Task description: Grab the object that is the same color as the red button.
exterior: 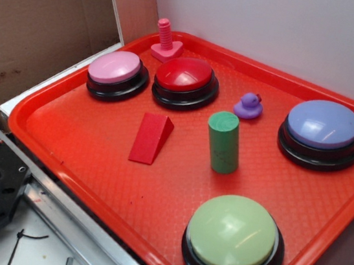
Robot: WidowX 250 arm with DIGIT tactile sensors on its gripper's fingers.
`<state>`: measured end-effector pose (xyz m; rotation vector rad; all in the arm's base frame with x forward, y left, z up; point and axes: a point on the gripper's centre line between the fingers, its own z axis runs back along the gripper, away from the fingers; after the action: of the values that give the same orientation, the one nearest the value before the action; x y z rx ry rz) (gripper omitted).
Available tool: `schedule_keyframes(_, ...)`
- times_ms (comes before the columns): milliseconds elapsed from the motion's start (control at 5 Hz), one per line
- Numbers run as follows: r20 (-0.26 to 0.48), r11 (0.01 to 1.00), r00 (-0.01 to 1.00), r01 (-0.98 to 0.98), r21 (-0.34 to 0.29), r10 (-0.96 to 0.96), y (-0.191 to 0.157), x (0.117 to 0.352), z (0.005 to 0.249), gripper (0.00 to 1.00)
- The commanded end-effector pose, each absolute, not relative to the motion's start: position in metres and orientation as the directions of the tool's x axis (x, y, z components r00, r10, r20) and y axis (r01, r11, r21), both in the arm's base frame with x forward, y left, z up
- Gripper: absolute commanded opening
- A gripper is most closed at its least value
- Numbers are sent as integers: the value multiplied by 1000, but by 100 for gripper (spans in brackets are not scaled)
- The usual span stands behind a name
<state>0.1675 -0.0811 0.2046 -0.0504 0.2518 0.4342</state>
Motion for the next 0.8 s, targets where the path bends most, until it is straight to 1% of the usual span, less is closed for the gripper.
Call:
schedule_keyframes(0, -33, 848, 848, -529, -30, 528, -72, 206, 192, 100)
schedule_keyframes(200, 7, 823, 823, -567, -45, 568, -62, 223, 171, 100)
schedule_keyframes(400, 4, 815, 815, -579, -27, 580, -51, 225, 127, 100)
schedule_keyframes(600, -51, 821, 820, -571, 5, 570, -45, 218, 95, 100)
